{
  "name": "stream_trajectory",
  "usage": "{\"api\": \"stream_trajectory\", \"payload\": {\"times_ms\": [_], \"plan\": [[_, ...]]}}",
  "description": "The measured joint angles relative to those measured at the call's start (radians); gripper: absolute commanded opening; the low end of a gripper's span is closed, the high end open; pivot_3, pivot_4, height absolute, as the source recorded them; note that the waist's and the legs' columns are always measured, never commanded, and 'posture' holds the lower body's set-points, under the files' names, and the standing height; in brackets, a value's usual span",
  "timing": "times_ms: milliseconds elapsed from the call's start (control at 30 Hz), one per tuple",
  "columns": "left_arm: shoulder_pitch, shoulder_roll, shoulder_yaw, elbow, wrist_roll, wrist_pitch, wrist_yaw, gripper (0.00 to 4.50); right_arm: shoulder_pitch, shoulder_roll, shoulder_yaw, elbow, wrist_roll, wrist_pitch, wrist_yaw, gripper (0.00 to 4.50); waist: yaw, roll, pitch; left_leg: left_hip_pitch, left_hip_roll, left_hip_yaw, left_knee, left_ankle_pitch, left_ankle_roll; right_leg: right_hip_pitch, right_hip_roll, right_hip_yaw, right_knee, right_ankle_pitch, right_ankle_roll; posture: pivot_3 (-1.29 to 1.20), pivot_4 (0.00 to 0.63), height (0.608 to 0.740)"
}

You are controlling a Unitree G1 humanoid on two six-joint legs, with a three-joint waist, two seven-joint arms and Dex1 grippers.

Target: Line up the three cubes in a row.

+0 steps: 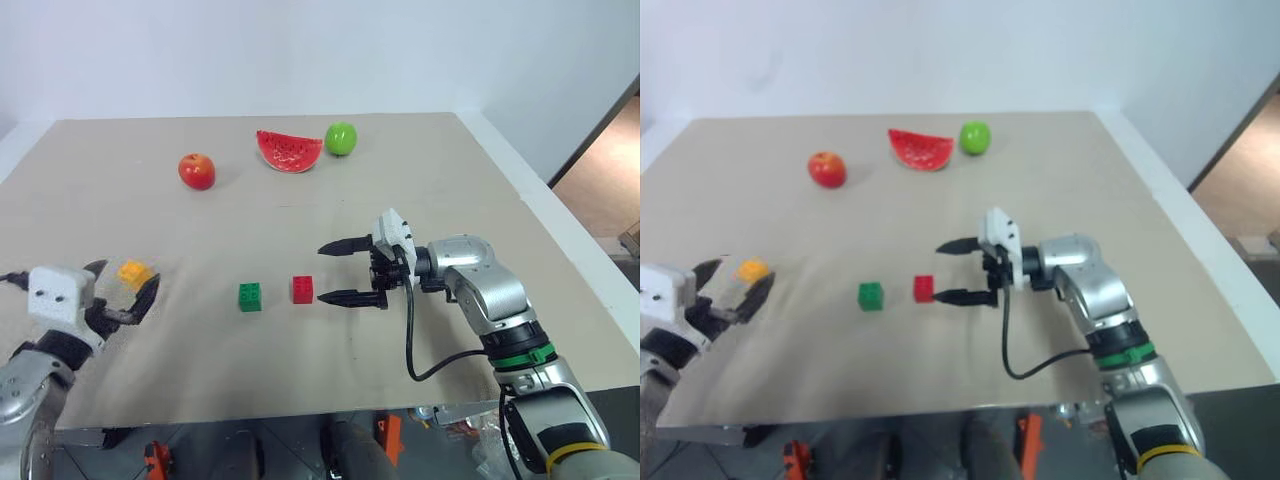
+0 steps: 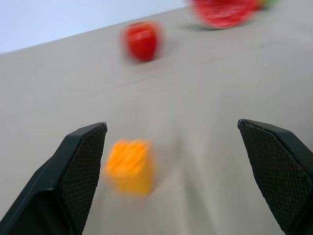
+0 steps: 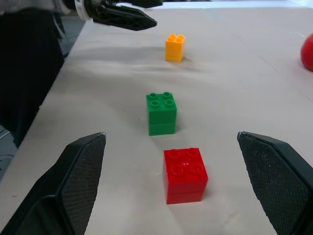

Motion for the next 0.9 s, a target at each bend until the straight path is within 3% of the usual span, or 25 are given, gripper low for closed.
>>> {"api": "stream_trajectory", "payload": {"times_ms": [133, 267, 367, 500, 600, 900], "plan": [[0.004, -0.081, 0.005, -0.009, -0.016, 0.035, 0.106, 4.45, -0.006, 0.011, 0.003, 0.006, -0.001, -0.006, 0.009, 4.50, 0.000, 0.000, 0.000, 0.001, 0.000, 0.000, 0.000, 0.001, 0.000, 0.001, 0.001, 0.000, 0.000, 0.002, -0.001, 0.00, 0.150, 0.740], [-0.035, -0.072, 0.024, 0.025, -0.063, 0.051, 0.118, 4.45, -0.013, 0.012, 0.006, 0.016, -0.004, -0.011, 0.018, 4.50, 0.000, 0.000, 0.000, 0.003, 0.001, 0.000, 0.000, 0.001, 0.000, 0.002, 0.003, 0.001, 0.000, 0.002, -0.003, 0.00, 0.150, 0.740], [-0.056, -0.023, 0.032, 0.089, -0.094, 0.062, 0.090, 4.45, -0.013, 0.009, 0.006, 0.018, -0.004, -0.012, 0.020, 4.50, 0.000, 0.000, 0.000, 0.004, 0.001, 0.000, -0.001, 0.001, 0.000, 0.002, 0.003, 0.001, 0.000, 0.002, -0.004, 0.00, 0.150, 0.740], [-0.113, 0.140, 0.047, 0.251, -0.118, 0.067, -0.023, 4.45, -0.006, 0.000, 0.005, 0.016, -0.004, -0.012, 0.019, 4.50, -0.001, 0.000, 0.000, 0.004, 0.002, 0.000, -0.002, 0.001, 0.000, 0.001, 0.005, 0.001, 0.000, 0.001, -0.006, 0.00, 0.150, 0.740], [-0.147, 0.208, 0.038, 0.356, -0.112, 0.047, -0.096, 4.45, 0.013, -0.014, 0.005, 0.011, -0.006, -0.012, 0.016, 4.50, 0.000, 0.000, 0.000, 0.004, 0.002, 0.002, -0.005, 0.001, 0.000, 0.000, 0.004, 0.002, 0.000, 0.001, -0.006, 0.00, 0.150, 0.740], [-0.228, 0.293, -0.062, 0.554, -0.076, -0.006, -0.247, 4.45, 0.044, -0.040, -0.010, -0.030, -0.005, -0.005, -0.011, 4.50, 0.000, -0.001, 0.000, 0.004, 0.002, 0.004, -0.008, 0.001, -0.001, -0.002, 0.004, 0.003, 0.000, 0.000, -0.006, 0.00, 0.150, 0.740]]}}
